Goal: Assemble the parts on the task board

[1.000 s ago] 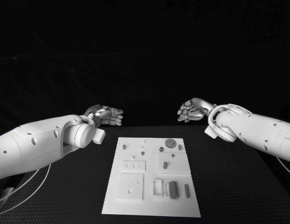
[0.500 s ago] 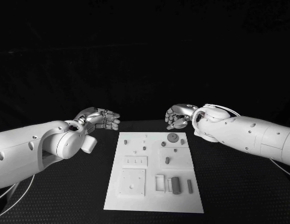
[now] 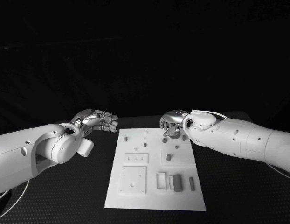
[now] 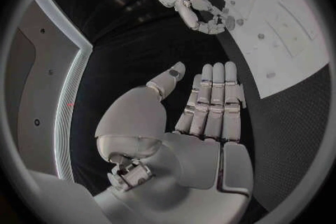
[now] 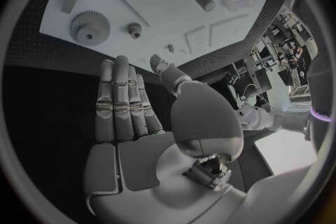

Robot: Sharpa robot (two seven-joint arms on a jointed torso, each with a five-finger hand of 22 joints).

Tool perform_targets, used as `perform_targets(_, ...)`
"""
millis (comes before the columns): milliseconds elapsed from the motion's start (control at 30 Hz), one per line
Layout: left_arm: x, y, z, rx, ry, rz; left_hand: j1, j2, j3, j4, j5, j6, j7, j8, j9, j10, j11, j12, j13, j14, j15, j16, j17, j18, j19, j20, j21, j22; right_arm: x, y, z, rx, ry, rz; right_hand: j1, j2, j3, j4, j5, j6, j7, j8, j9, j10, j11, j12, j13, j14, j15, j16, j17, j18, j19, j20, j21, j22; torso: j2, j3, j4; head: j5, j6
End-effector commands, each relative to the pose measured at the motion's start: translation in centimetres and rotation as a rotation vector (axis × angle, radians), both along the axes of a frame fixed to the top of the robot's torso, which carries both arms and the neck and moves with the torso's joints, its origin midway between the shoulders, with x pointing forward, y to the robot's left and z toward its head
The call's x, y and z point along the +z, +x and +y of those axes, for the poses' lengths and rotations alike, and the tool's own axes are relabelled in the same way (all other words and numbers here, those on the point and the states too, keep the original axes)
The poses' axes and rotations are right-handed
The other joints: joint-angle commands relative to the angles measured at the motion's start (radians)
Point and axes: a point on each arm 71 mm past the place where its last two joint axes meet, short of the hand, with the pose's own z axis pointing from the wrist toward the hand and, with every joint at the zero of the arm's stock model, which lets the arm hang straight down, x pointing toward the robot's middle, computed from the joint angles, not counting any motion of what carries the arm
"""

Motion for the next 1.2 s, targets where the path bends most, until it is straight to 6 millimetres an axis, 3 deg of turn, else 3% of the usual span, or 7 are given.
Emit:
perform_targets(33,0.2,0.0,-0.4,-0.028,-0.010,-0.018,-0.003,-0.007,-0.006,0.001,0.003,0.008,-0.002,0.003,-0.002,0.003,0.002,-0.002,0.001,0.003,0.002,-0.004,0.002,-0.003,0.003,0.001,-0.002,0.001,-0.3,0.1,-0.2,0.006,-0.071,-0.010,0.001,-0.012,0.000,0.000,0.003,0.009,-0.001,-0.007,-0.001,0.005,0.000,-0.006,-0.002,0.004,0.000,0.004,0.002,0.013,0.005,-0.001,0.006,0.023,0.016,0.0074,0.0099,-0.010,0.002)
perform_targets(400,0.1,0.0,-0.5,-0.032,-0.011,-0.017,-0.005,-0.006,-0.006,0.002,0.003,0.009,-0.002,0.002,-0.003,0.003,0.002,-0.003,0.002,0.004,0.002,-0.006,0.003,-0.003,0.003,0.001,-0.003,0.001,-1.1,-0.1,-0.5,0.009,-0.108,0.010,0.001,-0.013,0.000,0.001,0.003,0.012,-0.002,-0.008,-0.002,0.005,0.000,-0.010,-0.003,0.004,0.000,0.006,0.006,0.013,0.005,-0.001,0.008,0.023,0.036,0.0133,0.0207,-0.022,0.002)
perform_targets(900,0.1,0.0,-0.4,-0.028,-0.008,-0.013,-0.008,-0.005,-0.007,0.002,0.003,0.009,-0.002,0.001,-0.005,0.004,0.002,-0.004,0.002,0.004,0.002,-0.008,0.005,-0.003,0.003,0.001,-0.003,0.002,-1.9,-0.4,-0.8,0.012,-0.136,0.026,-0.002,-0.013,-0.001,0.001,0.003,0.019,-0.004,-0.009,-0.003,0.010,-0.001,-0.012,-0.005,0.006,-0.001,0.010,0.013,0.013,0.007,-0.002,0.014,0.024,0.046,0.0195,0.0246,-0.024,-0.003)
perform_targets(1200,0.1,0.0,-0.4,-0.031,-0.009,-0.012,-0.010,-0.004,-0.007,0.003,0.003,0.010,-0.002,0.000,-0.007,0.004,0.003,-0.005,0.002,0.005,0.002,-0.010,0.006,-0.003,0.003,0.001,-0.004,0.002,-2.0,-0.3,-0.8,0.010,-0.142,0.019,0.002,-0.001,0.003,0.001,0.003,0.030,-0.008,-0.010,-0.004,0.023,-0.005,-0.011,-0.004,0.011,-0.005,0.017,0.022,0.013,0.012,-0.005,0.024,0.024,0.053,0.0232,0.0268,-0.023,-0.003)
